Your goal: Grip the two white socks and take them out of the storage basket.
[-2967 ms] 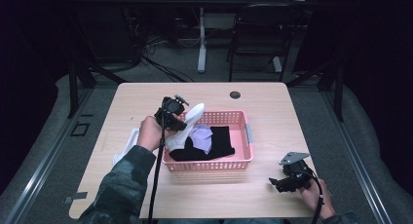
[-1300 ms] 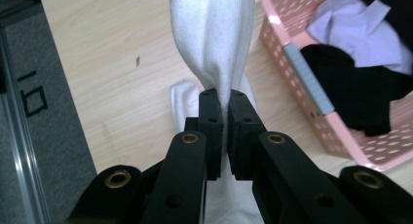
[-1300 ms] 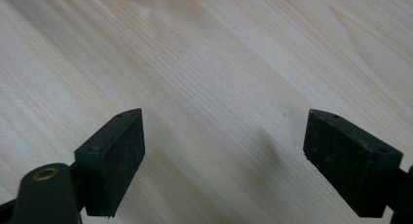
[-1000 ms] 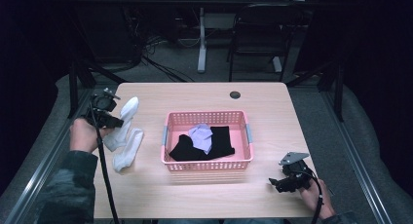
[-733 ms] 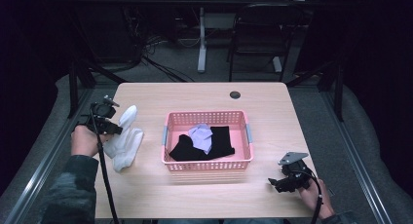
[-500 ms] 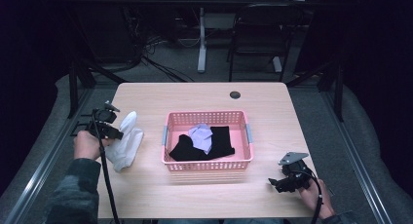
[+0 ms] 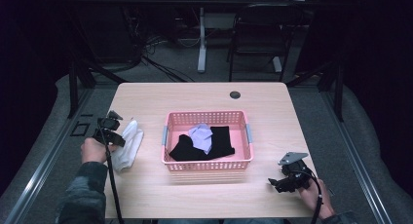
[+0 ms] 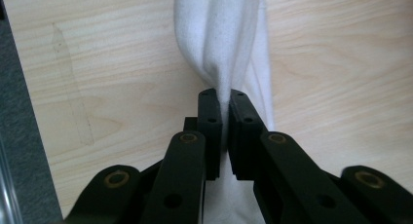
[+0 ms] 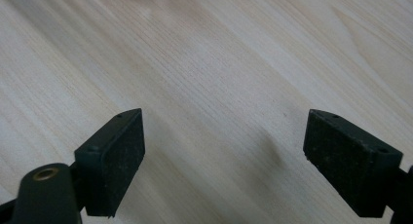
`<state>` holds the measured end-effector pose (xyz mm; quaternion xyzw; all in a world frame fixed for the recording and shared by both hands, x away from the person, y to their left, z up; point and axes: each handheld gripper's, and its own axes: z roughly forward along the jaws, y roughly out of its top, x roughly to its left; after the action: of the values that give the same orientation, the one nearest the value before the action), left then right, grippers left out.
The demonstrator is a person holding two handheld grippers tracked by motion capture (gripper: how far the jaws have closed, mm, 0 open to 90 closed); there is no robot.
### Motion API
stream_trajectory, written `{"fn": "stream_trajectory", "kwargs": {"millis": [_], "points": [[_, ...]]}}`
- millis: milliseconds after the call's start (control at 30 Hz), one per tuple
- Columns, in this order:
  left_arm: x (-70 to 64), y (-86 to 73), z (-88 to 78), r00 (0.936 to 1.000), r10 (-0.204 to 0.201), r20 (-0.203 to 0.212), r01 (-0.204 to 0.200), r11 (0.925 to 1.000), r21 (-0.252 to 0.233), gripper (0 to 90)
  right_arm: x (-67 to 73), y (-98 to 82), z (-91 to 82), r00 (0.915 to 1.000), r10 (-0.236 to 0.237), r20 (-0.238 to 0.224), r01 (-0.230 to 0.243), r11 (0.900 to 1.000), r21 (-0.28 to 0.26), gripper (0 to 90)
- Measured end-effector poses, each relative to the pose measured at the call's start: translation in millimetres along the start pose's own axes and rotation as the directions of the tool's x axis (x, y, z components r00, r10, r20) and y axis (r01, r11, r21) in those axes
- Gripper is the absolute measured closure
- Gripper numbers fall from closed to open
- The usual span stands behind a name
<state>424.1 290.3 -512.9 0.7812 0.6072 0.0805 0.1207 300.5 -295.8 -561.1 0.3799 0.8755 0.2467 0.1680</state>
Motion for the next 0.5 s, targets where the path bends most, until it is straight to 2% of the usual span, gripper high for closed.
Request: {"fn": "stream_trajectory", "kwargs": {"millis": [67, 167, 267, 333, 400, 500], "points": [[2.2, -0.3, 3.8, 0.9998, -0.013, 0.015, 0.013, 0.9999, 0.006, 80.1, -0.7, 0.3, -1.1, 0.9999, -0.013, 0.003, 0.013, 1.0, 0.011, 14.5], [4.6, -1.2, 3.8, 0.9995, -0.032, 0.006, 0.032, 0.9995, -0.003, 71.1, -0.9, 0.1, -1.0, 0.9999, -0.01, -0.001, 0.01, 1.0, 0.009, 14.5], [7.4, -3.2, -0.3, 0.999, -0.044, -0.005, 0.044, 0.9988, -0.019, 62.3, -0.5, -0.1, 0.0, 1.0, 0.001, -0.005, -0.001, 1.0, 0.002, 14.5], [9.6, -4.8, -5.3, 0.9984, -0.055, -0.012, 0.055, 0.9979, -0.034, 52.1, -0.7, 0.3, -0.7, 1.0, -0.006, -0.002, 0.006, 1.0, 0.007, 14.5], [11.7, -6.4, -10.2, 0.998, -0.062, -0.01, 0.061, 0.9971, -0.046, 47.0, -0.5, 0.3, -0.9, 1.0, -0.006, 0.003, 0.006, 1.0, 0.003, 14.5], [13.0, -9.1, -18.7, 0.9978, -0.065, -0.014, 0.064, 0.9958, -0.066, 34.7, -0.3, 0.4, -0.7, 1.0, -0.001, 0.0, 0.001, 1.0, -0.001, 14.5]]}}
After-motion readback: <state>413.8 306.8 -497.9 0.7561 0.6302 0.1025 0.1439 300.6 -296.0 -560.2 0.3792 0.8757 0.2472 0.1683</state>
